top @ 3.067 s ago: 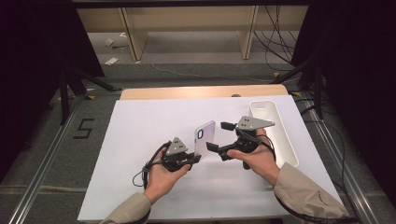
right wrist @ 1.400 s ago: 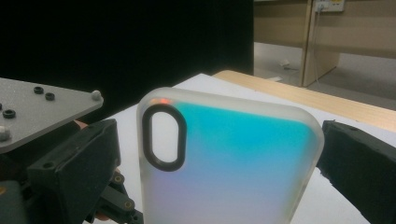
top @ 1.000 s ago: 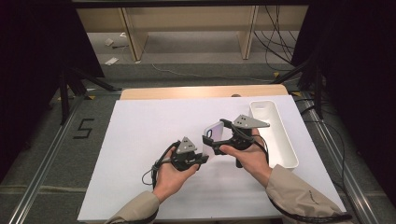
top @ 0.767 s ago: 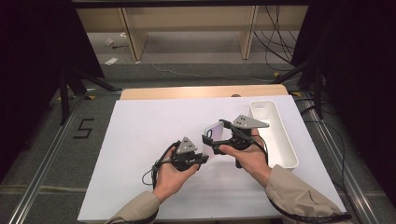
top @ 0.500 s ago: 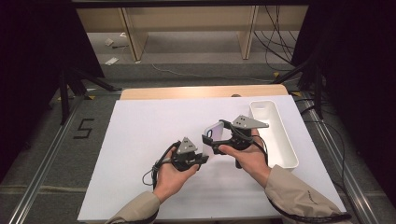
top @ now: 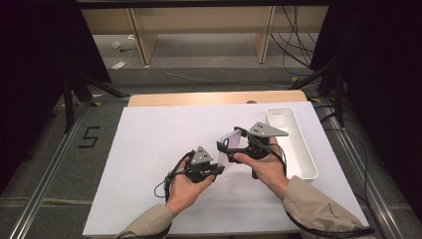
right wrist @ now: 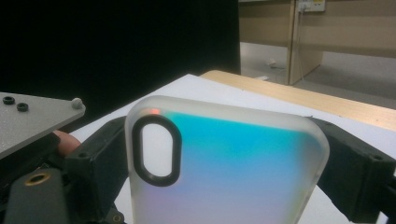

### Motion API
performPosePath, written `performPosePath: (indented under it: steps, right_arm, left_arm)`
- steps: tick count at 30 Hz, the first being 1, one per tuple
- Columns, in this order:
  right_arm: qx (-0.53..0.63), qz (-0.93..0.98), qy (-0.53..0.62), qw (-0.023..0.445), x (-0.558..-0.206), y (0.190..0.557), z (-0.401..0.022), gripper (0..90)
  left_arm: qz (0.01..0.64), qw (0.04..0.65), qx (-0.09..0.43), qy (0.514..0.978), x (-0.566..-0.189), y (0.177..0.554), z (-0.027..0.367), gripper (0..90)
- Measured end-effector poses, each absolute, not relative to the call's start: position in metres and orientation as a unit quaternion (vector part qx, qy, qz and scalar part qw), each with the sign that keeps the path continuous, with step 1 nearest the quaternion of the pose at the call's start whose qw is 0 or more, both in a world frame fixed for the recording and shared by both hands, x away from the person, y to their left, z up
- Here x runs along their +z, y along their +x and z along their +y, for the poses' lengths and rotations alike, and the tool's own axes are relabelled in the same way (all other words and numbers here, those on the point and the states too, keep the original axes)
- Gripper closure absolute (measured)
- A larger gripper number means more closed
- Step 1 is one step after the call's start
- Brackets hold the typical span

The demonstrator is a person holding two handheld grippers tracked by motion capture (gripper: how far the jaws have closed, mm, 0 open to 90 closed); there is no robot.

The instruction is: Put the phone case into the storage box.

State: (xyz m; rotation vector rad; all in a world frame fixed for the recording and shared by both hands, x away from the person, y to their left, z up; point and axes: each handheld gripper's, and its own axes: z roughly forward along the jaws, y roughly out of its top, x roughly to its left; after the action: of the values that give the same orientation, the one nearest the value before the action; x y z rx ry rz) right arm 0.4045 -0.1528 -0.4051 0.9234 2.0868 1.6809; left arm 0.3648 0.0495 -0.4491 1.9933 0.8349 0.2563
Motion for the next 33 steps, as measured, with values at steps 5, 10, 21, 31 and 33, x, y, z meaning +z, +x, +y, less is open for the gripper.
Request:
performPosePath:
  steps: [5,10,21,31,33]
  right_arm:
    - [0.587,0.726,0.323,0.155,-0.4057,0.4037,-0.1529,16.1]
    - [0.586,0.726,0.326,0.154,-0.4057,0.4042,-0.1534,16.3]
    - [0.581,0.726,0.333,0.160,-0.4050,0.4014,-0.1520,17.1]
    - [0.579,0.721,0.344,0.160,-0.4028,0.3995,-0.1521,17.5]
    - [0.580,0.721,0.343,0.162,-0.4024,0.3995,-0.1523,17.6]
  left_arm:
    - [0.339,0.462,0.106,0.813,-0.4490,0.3650,0.0500,80.6]
    - [0.339,0.463,0.105,0.812,-0.4492,0.3654,0.0501,80.5]
    - [0.335,0.463,0.109,0.813,-0.4499,0.3653,0.0500,80.3]
    - [0.321,0.465,0.118,0.816,-0.4498,0.3657,0.0503,79.5]
    - [0.311,0.463,0.125,0.820,-0.4491,0.3656,0.0505,78.5]
